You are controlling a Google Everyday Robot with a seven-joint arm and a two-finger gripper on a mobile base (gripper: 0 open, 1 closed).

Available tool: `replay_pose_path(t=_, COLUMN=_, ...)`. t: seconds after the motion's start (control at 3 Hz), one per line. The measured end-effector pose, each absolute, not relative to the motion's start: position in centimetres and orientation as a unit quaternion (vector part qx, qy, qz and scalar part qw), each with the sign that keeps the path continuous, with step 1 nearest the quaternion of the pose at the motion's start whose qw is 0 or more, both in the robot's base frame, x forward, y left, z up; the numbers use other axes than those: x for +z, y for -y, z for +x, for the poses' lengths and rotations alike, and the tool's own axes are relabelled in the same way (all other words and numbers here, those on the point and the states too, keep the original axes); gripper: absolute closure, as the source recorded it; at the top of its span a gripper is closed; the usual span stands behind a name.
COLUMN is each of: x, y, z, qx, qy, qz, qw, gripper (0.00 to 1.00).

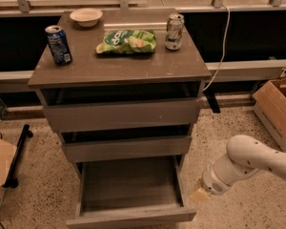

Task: Close bottom drawer

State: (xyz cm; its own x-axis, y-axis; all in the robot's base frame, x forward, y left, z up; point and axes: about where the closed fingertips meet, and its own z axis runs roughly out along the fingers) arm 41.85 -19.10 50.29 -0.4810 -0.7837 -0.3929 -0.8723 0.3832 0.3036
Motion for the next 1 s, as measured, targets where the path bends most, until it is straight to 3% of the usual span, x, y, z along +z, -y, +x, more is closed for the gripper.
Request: replay_pose_path(t=1.0, x=41.6, y=18.0, z=41.0, qx=0.268, qy=-0.833, qz=-0.478, qw=0.072, gripper=1.0)
